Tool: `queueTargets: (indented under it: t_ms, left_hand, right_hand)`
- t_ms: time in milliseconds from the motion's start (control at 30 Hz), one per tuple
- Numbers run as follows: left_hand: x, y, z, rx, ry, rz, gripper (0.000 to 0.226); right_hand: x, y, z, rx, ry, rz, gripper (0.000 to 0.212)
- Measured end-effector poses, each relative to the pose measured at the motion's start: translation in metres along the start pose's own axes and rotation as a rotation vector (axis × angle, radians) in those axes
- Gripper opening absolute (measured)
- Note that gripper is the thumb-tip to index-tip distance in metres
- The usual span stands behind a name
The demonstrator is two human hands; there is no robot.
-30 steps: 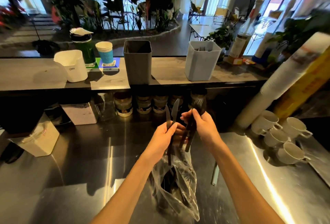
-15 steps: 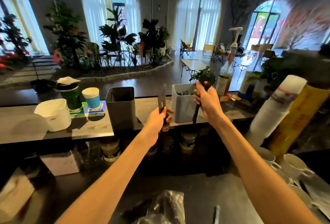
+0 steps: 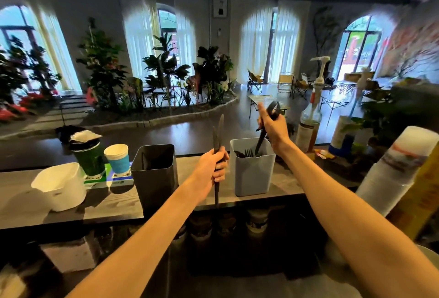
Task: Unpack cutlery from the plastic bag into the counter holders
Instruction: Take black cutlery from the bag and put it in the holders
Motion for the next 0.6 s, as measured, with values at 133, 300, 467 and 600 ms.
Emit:
queueTargets:
  t_ms: [133,300,467,600]
  left_hand:
    - [-0.006,0.001,-0.001,-0.005,-0.026,0.015,0.031]
    - [-0.015,0.009,0.004,-0.017,-0.062,0.013,0.032]
    - [-0.025,0.021,0.018,-0.02,-0.11,-0.063,0.021]
    - [-0.034,0.039,0.034,0.005,-0.174,-0.331,0.014]
  right_hand:
    - [0.015,0.013,-0.001,-0.075,-0.145,0.253,0.051]
    - [0.053,-0.028,0.03,-0.297,-0.332,0.306,0.032]
    - [0.104,-0.061,0.069,-0.385,-0.596,0.356,0.032]
    - [0.131,-0.072,0.083,-0.35,-0.709,0.33,0.025]
Point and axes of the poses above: each hand's wrist, its own z-axis away from the middle knuckle, its own x-axis out of the palm, y = z × x, the point moved 10 cm from there along -z, towards the middle knuckle, and after that the axes turned 6 degrees about z, right-handed, at the moved point
